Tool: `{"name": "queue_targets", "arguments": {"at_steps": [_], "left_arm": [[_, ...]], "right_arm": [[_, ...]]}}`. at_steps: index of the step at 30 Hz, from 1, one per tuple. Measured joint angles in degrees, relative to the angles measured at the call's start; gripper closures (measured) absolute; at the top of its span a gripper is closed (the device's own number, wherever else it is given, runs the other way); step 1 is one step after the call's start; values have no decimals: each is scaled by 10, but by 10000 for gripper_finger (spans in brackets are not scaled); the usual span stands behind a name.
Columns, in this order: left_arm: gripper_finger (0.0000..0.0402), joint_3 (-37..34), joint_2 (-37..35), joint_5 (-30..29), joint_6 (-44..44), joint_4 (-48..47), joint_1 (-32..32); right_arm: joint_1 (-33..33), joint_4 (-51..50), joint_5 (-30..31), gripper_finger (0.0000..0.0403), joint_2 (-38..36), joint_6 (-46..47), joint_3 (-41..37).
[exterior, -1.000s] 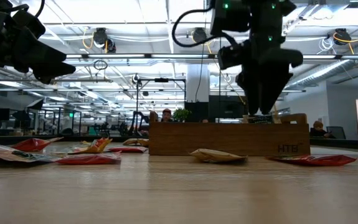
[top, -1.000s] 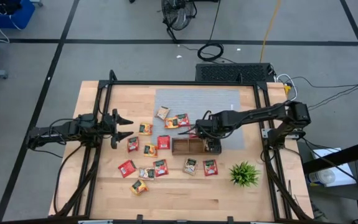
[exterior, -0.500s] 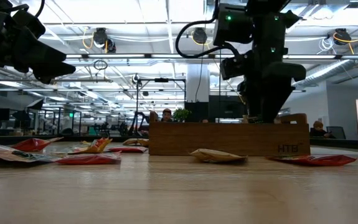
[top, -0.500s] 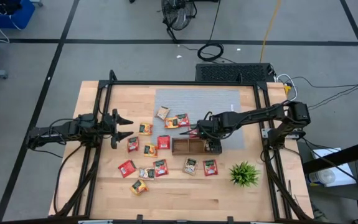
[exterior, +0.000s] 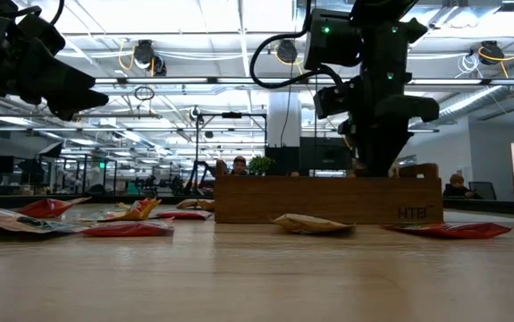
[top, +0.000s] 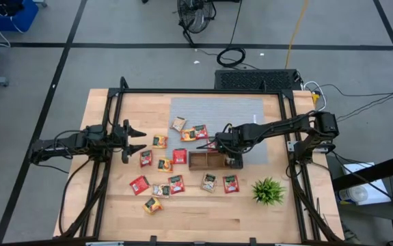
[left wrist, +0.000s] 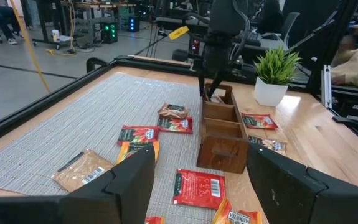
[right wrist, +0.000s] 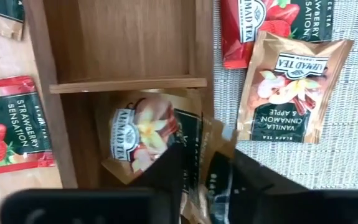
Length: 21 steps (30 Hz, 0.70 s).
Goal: Pick & Place Tea
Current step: Adjust the brown tea bags in the wooden organizer
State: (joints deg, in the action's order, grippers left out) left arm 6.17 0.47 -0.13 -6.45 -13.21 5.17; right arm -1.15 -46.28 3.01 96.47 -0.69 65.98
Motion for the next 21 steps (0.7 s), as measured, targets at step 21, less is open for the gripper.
{"name": "queue_targets", "arguments": {"at_steps": [21], "left_arm": [[149,0,0,0,0,0,0]], "right_arm": [[0,-29,-1,378,-3,18,35]]}}
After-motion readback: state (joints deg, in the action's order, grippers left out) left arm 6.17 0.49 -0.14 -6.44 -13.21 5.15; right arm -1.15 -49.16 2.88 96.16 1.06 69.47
